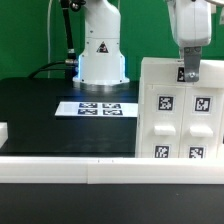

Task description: Assemble cabinet

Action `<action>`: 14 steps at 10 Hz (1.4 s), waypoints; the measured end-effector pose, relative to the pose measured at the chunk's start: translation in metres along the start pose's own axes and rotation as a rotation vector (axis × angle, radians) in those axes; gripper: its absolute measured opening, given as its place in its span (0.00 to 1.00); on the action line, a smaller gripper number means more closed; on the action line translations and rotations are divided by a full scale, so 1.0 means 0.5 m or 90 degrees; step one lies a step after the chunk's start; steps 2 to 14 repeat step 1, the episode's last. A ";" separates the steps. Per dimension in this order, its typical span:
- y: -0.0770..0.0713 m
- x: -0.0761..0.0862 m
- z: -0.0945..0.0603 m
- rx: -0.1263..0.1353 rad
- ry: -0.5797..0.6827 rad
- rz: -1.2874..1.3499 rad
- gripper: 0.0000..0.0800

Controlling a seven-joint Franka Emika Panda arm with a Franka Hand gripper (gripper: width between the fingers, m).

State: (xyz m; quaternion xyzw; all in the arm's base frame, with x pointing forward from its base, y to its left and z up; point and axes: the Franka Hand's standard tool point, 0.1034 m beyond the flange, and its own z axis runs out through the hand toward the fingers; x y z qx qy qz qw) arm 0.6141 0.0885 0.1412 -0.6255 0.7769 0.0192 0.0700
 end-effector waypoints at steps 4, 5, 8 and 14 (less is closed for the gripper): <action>0.000 0.000 0.001 0.000 0.000 -0.002 1.00; 0.000 0.000 0.001 0.000 0.000 -0.002 1.00; 0.000 0.000 0.001 0.000 0.000 -0.002 1.00; 0.000 0.000 0.001 0.000 0.000 -0.002 1.00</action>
Offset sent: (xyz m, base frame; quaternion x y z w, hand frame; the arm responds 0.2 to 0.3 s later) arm 0.0000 0.0000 0.0000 0.0000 0.0000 0.0000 1.0000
